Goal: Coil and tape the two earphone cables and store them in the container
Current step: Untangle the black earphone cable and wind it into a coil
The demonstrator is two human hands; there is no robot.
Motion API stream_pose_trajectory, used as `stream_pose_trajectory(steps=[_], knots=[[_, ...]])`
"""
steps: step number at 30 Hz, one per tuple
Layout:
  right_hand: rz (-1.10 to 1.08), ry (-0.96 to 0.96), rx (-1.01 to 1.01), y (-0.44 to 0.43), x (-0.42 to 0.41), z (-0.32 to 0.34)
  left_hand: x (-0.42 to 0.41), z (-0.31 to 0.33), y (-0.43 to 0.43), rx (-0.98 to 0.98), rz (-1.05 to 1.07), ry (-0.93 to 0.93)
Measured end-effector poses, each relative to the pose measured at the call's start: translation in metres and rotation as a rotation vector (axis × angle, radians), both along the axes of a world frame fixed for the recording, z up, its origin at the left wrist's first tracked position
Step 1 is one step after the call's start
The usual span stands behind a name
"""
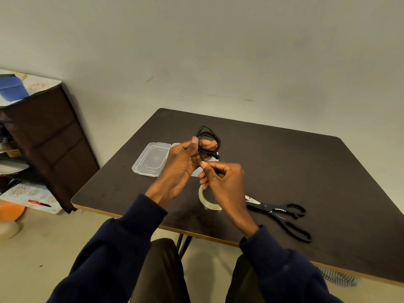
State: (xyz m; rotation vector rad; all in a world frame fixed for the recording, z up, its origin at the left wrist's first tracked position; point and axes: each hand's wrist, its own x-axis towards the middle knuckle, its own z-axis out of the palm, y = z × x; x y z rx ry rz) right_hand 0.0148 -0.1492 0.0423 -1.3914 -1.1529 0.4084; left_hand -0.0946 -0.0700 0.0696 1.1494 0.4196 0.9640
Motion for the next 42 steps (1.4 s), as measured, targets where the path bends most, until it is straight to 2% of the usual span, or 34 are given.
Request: stream_pose_trajectory(steps=[6, 12, 15, 19, 20, 22, 29, 36, 42], knots=[[-0.023, 0.069, -0.057, 0.004, 0.004, 0.008, 0.001, 0.001, 0.002, -0.130, -0.040, -0.026], [-0.016, 0.130, -0.068, 0.004, 0.004, 0.009, 0.002, 0.000, 0.003, -0.084, -0.008, 0.008], [0.017, 0.470, -0.078, 0.003, 0.001, 0.009, 0.004, -0.002, 0.002, -0.072, 0.020, 0.021], [0.065, 1.186, -0.053, 0.011, -0.010, 0.008, 0.011, -0.008, -0.001, -0.017, 0.075, 0.070], [0.068, 1.299, -0.029, 0.015, -0.011, 0.008, 0.013, -0.010, -0.002, 0.010, 0.095, 0.084], [0.070, 1.406, 0.001, 0.021, -0.013, 0.009, 0.015, -0.014, -0.003, 0.066, 0.155, 0.120], [-0.014, 1.460, 0.012, 0.031, -0.020, 0.008, 0.020, -0.014, -0.002, 0.236, 0.353, 0.195], [0.013, 1.332, -0.117, 0.038, -0.025, 0.010, 0.026, -0.017, -0.001, 0.216, 0.407, 0.209], [0.057, 1.266, -0.133, 0.039, -0.024, 0.016, 0.025, -0.013, 0.001, 0.202, 0.398, 0.237]])
